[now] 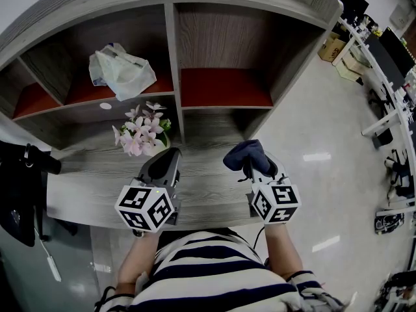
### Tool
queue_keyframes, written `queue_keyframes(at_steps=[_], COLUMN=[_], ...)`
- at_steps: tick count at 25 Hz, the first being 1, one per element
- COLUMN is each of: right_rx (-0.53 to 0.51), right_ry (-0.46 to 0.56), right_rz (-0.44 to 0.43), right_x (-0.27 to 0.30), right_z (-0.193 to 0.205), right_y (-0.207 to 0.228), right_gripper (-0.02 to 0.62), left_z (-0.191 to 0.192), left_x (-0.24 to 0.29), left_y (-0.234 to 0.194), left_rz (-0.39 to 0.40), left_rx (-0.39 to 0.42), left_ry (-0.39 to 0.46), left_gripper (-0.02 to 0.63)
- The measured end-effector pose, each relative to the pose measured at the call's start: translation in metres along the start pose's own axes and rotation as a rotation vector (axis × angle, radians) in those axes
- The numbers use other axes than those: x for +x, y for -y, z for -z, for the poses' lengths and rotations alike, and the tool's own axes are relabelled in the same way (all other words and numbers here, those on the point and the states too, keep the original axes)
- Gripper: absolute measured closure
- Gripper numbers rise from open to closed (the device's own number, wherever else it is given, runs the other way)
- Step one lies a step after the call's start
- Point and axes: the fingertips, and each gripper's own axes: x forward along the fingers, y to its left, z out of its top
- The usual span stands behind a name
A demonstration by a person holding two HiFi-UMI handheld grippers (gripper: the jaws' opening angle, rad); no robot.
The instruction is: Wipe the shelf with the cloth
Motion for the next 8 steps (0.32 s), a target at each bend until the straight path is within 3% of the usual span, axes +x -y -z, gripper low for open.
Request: queue_keyframes(at_steps=[8], right_rx=[-0.001], right_ry=[0.0], right_rz=[0.001], right_x=[0.0006], right_z=[-0.0004], right_y=[0.0003], right_gripper=[0.529], left_z=[0.0001], left_x=[0.0008], left_y=[0.0007], left_rz=[0.003], left_rx=[0.003], left_ry=[-0.002], left_gripper=[0.575])
